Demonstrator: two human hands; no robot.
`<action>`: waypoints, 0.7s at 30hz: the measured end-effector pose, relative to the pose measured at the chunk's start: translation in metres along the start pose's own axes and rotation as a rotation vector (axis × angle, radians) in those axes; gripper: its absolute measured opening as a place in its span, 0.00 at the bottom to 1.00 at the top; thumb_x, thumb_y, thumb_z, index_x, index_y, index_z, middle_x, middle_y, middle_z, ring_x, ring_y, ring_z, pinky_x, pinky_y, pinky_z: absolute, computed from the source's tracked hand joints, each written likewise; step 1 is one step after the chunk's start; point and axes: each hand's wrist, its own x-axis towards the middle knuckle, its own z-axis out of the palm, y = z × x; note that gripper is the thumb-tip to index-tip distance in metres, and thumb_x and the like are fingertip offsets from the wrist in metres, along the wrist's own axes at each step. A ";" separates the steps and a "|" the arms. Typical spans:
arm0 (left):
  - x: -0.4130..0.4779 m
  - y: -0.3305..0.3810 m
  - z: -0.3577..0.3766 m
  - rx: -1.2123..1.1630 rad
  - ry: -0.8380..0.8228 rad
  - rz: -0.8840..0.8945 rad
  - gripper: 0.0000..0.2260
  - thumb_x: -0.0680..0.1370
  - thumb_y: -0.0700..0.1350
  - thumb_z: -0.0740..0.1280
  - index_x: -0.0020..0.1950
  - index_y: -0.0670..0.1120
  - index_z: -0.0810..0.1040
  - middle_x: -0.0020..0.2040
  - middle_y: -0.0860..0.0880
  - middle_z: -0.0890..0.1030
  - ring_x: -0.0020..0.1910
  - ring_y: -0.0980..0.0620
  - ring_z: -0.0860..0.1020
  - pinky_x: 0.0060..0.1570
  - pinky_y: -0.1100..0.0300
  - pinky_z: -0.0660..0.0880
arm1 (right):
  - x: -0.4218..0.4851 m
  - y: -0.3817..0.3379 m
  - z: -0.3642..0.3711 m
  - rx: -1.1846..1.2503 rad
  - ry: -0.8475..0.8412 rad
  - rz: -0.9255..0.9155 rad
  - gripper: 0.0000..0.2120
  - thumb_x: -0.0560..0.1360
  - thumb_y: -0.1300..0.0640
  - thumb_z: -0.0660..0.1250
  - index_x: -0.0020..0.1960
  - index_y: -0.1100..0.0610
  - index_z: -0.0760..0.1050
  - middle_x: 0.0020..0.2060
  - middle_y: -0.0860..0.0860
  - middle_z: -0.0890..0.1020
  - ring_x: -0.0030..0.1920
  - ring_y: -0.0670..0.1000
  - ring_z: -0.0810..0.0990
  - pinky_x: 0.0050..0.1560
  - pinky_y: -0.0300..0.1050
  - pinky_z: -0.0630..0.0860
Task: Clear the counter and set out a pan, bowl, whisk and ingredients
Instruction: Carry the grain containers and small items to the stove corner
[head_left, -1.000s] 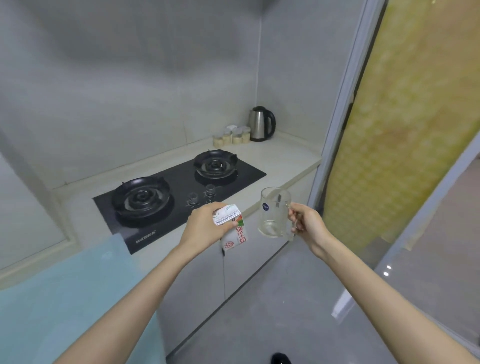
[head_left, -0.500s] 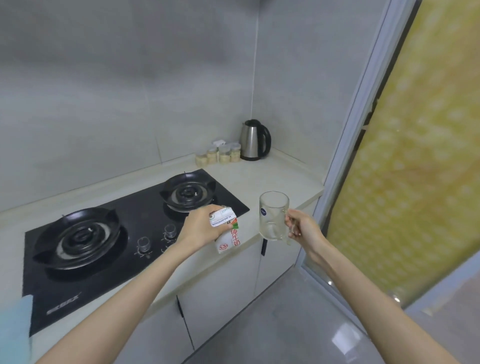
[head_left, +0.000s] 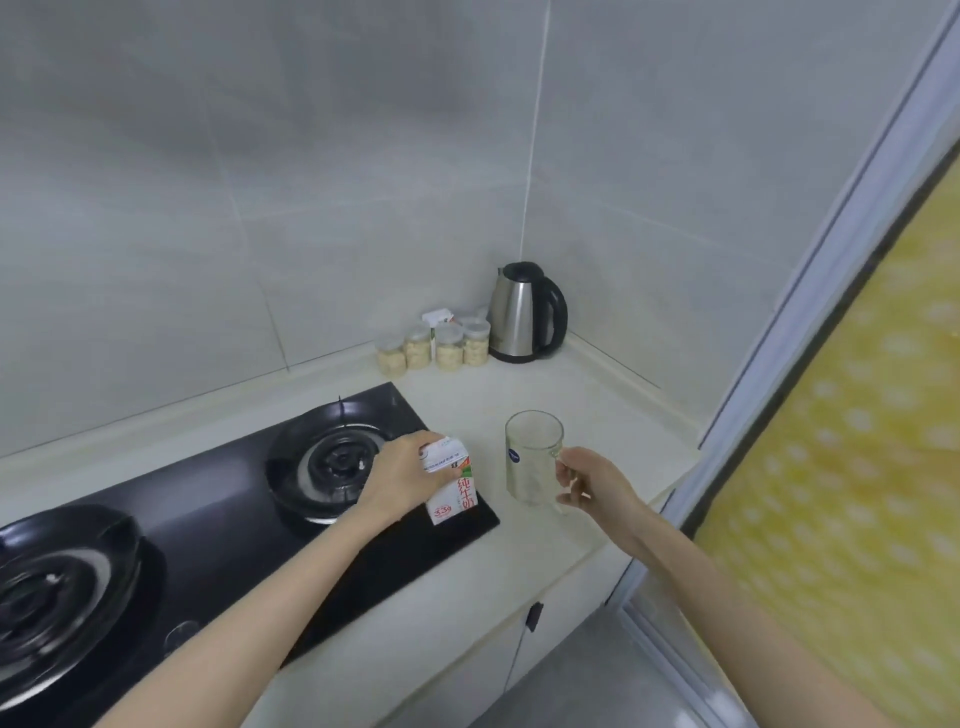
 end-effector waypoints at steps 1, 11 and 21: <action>0.016 -0.002 0.002 -0.003 -0.003 -0.009 0.19 0.70 0.47 0.75 0.60 0.48 0.79 0.54 0.52 0.82 0.48 0.59 0.77 0.46 0.68 0.70 | 0.016 -0.002 -0.001 -0.014 -0.010 0.008 0.13 0.80 0.59 0.57 0.37 0.58 0.69 0.33 0.50 0.71 0.28 0.47 0.64 0.49 0.47 0.76; 0.148 -0.034 0.024 -0.032 0.038 -0.232 0.23 0.69 0.47 0.76 0.63 0.46 0.76 0.57 0.50 0.80 0.53 0.56 0.76 0.54 0.63 0.70 | 0.167 -0.015 -0.008 -0.087 -0.144 0.088 0.07 0.81 0.62 0.58 0.44 0.61 0.70 0.36 0.51 0.72 0.32 0.46 0.71 0.45 0.37 0.79; 0.246 -0.058 0.043 -0.016 0.124 -0.454 0.22 0.70 0.45 0.74 0.63 0.49 0.76 0.59 0.50 0.79 0.59 0.52 0.75 0.55 0.64 0.68 | 0.300 -0.008 -0.005 -0.027 -0.349 0.210 0.13 0.82 0.58 0.57 0.40 0.59 0.69 0.35 0.52 0.71 0.33 0.49 0.68 0.52 0.42 0.79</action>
